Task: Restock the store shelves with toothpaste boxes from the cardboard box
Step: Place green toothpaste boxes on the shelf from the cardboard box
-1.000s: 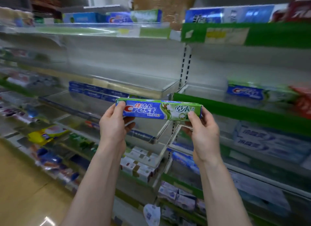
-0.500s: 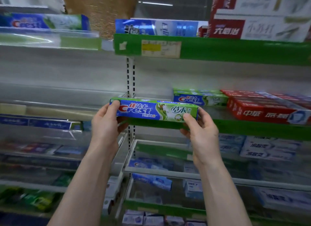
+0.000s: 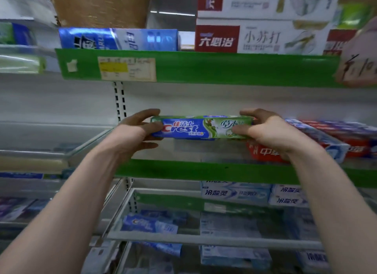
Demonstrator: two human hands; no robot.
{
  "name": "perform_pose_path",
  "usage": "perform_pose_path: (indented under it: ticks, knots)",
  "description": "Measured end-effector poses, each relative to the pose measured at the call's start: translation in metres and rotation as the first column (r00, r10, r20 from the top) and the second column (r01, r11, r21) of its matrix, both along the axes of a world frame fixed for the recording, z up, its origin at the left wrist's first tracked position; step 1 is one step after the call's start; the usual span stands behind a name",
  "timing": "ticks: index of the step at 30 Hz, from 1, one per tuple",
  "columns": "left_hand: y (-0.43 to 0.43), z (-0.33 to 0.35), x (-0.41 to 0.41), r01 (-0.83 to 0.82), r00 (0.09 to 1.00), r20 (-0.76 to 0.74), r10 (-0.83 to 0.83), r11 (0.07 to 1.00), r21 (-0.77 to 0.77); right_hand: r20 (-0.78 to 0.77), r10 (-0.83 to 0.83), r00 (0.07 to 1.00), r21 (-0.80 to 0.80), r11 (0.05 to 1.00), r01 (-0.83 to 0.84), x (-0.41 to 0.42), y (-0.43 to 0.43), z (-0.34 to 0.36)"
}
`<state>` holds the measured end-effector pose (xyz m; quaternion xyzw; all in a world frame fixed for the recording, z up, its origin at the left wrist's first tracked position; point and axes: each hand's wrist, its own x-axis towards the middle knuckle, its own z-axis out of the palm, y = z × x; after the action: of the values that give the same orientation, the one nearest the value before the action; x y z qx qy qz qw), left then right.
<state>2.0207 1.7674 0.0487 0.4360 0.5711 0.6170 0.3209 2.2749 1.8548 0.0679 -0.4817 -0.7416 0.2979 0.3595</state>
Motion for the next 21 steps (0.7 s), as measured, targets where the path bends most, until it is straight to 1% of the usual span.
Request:
perform_pose_path:
  ticks: [2,5,8,11,15,21]
  knots:
    - [0.010,0.001,0.001,0.036,0.998,-0.053,-0.038,0.999,-0.039,0.170,0.012,0.985,0.037,0.999,-0.019,0.005,0.009,0.010]
    - [0.025,0.005,0.000,0.041,0.991,-0.120,-0.052,0.995,-0.092,0.397,0.010,0.918,0.074,0.996,-0.043,0.007,0.019,0.023]
    - [0.037,0.006,0.002,0.020,0.974,-0.219,-0.053,0.989,-0.148,0.539,0.000,0.842,0.080,0.995,-0.051,0.005,0.028,0.029]
    - [0.045,0.002,0.002,-0.006,0.936,-0.346,-0.066,0.979,-0.205,0.606,0.009,0.796,0.065,0.996,-0.061,0.002,0.035,0.027]
    - [0.052,-0.003,0.007,-0.046,0.906,-0.419,-0.051,0.975,-0.218,0.651,0.051,0.757,0.032,0.995,-0.094,-0.001,0.046,0.021]
    - [0.062,-0.002,0.016,-0.096,0.835,-0.549,-0.037,0.973,-0.212,0.744,-0.032,0.667,0.102,0.993,-0.066,-0.005,0.060,0.017]
